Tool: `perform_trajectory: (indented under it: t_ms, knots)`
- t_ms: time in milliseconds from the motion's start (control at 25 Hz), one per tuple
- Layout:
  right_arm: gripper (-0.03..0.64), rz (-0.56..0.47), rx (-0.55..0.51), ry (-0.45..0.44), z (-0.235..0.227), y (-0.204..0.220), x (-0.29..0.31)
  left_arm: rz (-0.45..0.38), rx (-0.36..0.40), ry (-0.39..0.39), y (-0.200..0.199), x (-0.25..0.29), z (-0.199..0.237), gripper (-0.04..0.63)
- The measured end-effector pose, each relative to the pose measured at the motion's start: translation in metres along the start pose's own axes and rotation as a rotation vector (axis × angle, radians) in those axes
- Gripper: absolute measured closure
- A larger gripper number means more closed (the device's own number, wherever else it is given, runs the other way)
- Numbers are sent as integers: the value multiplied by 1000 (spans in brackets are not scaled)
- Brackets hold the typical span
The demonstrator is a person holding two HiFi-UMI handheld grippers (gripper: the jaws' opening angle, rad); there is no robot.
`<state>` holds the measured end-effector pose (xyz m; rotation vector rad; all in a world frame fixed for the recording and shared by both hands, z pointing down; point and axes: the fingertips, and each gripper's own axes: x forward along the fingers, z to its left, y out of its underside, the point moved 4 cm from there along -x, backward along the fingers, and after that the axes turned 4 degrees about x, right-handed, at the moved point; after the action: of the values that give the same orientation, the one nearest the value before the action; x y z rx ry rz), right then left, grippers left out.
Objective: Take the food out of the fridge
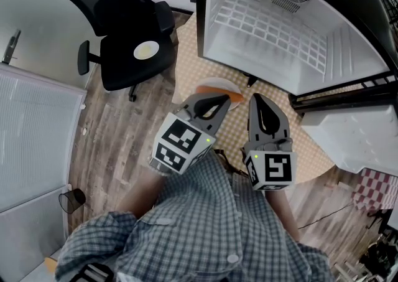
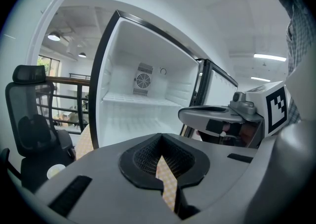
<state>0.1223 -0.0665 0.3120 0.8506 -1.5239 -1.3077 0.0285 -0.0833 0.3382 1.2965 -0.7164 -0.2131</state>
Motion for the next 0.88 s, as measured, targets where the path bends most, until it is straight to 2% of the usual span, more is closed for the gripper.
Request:
perform_trajectory:
  t_ms: [880]
  knots:
    - [606, 35, 50, -54, 6, 9, 8, 28, -11, 4, 7, 3, 3, 589]
